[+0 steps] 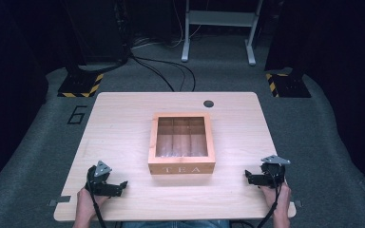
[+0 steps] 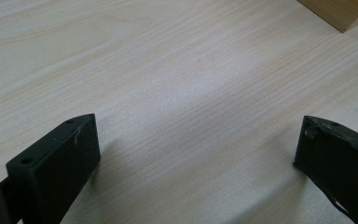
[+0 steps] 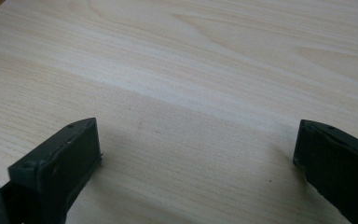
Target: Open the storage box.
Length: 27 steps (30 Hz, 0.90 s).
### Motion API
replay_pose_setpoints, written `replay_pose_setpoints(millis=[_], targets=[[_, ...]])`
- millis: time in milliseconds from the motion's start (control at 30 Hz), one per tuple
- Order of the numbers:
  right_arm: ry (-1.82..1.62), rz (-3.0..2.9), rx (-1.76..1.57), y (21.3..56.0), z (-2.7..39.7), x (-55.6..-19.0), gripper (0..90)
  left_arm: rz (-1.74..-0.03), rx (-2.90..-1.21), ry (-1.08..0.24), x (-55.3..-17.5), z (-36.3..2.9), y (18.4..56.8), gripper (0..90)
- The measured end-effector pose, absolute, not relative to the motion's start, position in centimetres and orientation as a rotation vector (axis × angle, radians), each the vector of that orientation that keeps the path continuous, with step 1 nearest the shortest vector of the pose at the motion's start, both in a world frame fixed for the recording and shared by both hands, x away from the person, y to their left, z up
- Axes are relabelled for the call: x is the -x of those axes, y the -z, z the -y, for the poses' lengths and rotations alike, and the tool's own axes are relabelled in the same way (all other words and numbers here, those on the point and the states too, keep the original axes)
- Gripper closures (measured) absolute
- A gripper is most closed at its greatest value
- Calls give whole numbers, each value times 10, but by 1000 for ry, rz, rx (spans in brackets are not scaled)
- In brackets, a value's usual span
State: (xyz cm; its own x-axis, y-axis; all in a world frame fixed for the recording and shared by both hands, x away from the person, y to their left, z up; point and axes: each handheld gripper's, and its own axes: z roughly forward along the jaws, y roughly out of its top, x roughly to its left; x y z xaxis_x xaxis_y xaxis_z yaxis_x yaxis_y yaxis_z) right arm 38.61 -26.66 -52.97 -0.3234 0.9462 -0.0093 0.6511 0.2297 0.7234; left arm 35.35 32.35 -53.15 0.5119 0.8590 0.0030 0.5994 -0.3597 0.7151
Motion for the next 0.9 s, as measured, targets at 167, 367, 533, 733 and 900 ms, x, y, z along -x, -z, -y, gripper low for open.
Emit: replay_pose_setpoints(millis=[167,367,533,733,900], targets=[[-874,-2070,-1471,530,267,-387,0,-1184,-2089,-507,-354,-324,532,0],[-877,-2068,-1464,530,267,-388,0,-1198,-2080,-515,-354,-323,532,0],[-879,-2074,-1462,530,267,-388,0,-1211,-2073,-533,-354,-323,532,0],[-883,-2066,-1465,530,267,-388,10,-1225,-2035,-527,-354,-322,530,0],[-876,-2060,-1476,529,267,-387,17,-1157,-1966,-481,-356,-308,517,1]])
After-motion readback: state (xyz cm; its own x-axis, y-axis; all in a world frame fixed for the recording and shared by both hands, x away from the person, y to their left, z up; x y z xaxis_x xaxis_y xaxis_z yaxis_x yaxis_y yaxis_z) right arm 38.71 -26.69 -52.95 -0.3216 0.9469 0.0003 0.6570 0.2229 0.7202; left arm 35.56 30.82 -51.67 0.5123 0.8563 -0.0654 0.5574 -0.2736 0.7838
